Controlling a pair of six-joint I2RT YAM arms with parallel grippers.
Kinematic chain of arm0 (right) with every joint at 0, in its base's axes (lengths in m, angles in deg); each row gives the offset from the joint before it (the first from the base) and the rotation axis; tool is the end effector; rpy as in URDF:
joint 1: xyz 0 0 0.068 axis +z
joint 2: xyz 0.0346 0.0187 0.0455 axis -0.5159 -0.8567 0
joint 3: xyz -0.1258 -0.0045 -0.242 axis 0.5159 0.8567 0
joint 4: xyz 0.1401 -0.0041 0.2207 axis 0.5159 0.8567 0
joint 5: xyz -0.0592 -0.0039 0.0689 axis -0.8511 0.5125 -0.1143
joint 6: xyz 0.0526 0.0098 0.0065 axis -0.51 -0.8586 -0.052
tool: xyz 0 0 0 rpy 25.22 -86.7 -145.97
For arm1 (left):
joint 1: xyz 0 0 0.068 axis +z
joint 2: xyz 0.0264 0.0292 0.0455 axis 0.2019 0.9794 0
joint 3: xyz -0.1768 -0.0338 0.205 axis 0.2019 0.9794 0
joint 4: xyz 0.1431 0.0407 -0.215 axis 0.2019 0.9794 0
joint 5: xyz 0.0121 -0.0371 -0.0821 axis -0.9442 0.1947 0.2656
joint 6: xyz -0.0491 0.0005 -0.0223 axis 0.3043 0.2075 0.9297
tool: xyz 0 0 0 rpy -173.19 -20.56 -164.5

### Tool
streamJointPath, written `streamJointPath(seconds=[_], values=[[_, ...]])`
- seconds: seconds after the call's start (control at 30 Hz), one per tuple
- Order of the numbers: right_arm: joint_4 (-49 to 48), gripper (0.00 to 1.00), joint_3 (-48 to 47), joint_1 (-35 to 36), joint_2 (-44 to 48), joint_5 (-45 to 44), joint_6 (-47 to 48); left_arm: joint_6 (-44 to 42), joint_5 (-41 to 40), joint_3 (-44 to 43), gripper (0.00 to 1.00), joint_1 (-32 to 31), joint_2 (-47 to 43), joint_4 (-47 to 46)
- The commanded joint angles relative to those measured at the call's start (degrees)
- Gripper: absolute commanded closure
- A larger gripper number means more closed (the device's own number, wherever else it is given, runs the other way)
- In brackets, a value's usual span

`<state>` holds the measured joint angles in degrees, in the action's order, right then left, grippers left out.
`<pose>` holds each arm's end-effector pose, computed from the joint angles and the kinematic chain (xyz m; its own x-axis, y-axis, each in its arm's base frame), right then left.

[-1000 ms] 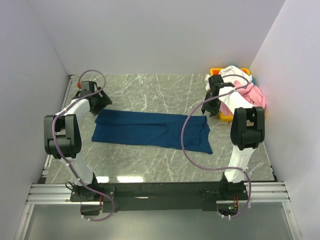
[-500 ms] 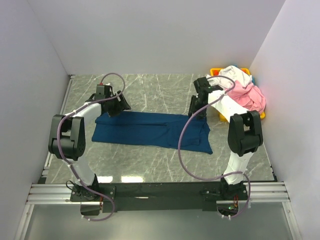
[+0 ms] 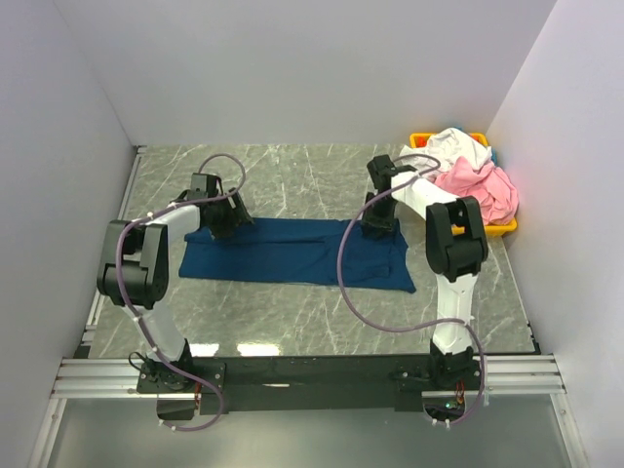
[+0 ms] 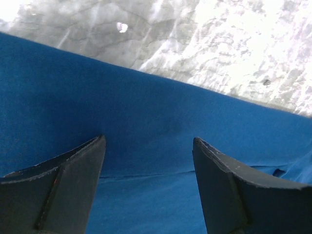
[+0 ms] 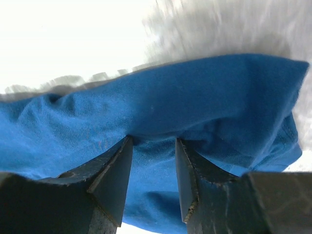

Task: Fold and stack the t-shirts
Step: Fold the tshirt

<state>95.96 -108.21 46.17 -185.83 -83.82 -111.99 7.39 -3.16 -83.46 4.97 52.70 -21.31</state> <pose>0.4010 0.1103 0.1648 -0.9614 0.2124 -0.1752 0.1870 0.9707 0.1507 0.3671 -0.0506 0.1655 -0.7954 -0.4527 -0.4029 -0.2432 0.8474 -0.4721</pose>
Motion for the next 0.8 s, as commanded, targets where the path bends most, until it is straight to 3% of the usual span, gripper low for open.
streamJointPath(seconds=[0.0, 0.2, 0.5, 0.77], values=[[-1.3, 0.53, -6.7, -0.3, -5.9, -2.4, 0.7, 0.0, -4.8, 2.8, 0.21, 0.3, -2.4, 4.8], [0.3, 0.53, -7.7, -0.5, -6.9, -2.3, 0.5, 2.9, -3.8, 8.7, 0.2, 0.3, -8.0, 5.5], [5.5, 0.53, -16.8, -0.6, -9.7, 0.7, 0.0, 2.4, -1.7, 12.9, 0.19, 0.3, -16.0, 9.1], [10.5, 0.52, -34.9, -0.5, -17.9, 5.2, -0.9, 1.8, -0.5, 11.0, 0.18, 0.3, -20.2, 10.3]])
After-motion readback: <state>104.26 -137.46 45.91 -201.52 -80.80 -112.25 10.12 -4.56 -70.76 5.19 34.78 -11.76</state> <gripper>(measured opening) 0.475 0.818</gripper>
